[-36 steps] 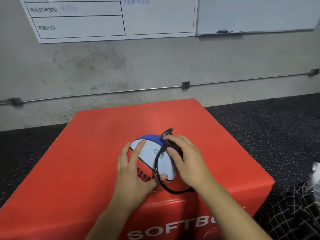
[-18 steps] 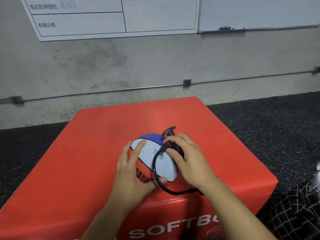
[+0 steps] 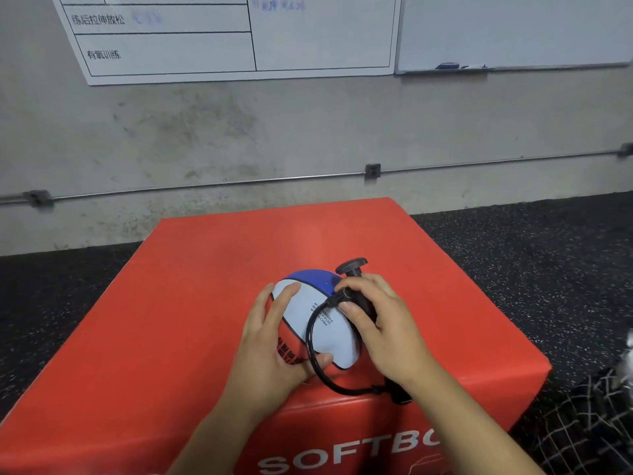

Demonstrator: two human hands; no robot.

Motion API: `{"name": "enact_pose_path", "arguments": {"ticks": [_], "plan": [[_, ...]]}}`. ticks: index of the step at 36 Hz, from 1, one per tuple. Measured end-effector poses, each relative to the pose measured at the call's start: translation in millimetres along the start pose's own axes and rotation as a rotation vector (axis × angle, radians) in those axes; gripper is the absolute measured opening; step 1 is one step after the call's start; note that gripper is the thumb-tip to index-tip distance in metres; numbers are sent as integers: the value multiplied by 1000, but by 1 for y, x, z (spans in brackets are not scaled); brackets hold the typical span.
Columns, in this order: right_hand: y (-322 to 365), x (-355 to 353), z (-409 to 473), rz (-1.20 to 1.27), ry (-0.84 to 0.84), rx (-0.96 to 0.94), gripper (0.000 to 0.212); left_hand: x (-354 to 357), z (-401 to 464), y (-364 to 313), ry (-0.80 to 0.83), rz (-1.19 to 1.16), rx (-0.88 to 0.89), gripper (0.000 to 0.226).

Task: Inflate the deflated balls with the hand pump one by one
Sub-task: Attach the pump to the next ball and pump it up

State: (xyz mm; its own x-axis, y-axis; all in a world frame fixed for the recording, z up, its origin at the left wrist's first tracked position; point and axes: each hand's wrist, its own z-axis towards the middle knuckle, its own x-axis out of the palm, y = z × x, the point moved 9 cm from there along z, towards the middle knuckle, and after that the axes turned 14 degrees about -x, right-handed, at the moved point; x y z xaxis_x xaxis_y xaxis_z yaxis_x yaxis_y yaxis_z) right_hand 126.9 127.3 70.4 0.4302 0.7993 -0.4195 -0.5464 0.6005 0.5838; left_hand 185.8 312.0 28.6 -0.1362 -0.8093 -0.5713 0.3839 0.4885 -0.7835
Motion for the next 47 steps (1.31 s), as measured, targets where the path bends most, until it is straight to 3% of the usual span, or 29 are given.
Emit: {"name": "enact_pose_path", "arguments": {"ticks": [9,15,24,32,39,47], "plan": [[5,-7,-1,29,-49,-20,23,2,3,-2,-39,23,9,107],[18,-45,16,10,-234,-90,28,-11,7,6,-112,-22,-32,99],[-82,-44,-11,-201,-71,233,19,-33,6,19,-175,-9,-86,103],[-146,-18,-28,-318,-62,453,23,-38,4,12,-203,35,-64,101],[-179,-11,-27,-369,-21,637,36,-36,7,17,-184,28,-57,106],[-191,11,-23,-324,203,708,50,-29,14,21,-155,56,-50,106]]}}
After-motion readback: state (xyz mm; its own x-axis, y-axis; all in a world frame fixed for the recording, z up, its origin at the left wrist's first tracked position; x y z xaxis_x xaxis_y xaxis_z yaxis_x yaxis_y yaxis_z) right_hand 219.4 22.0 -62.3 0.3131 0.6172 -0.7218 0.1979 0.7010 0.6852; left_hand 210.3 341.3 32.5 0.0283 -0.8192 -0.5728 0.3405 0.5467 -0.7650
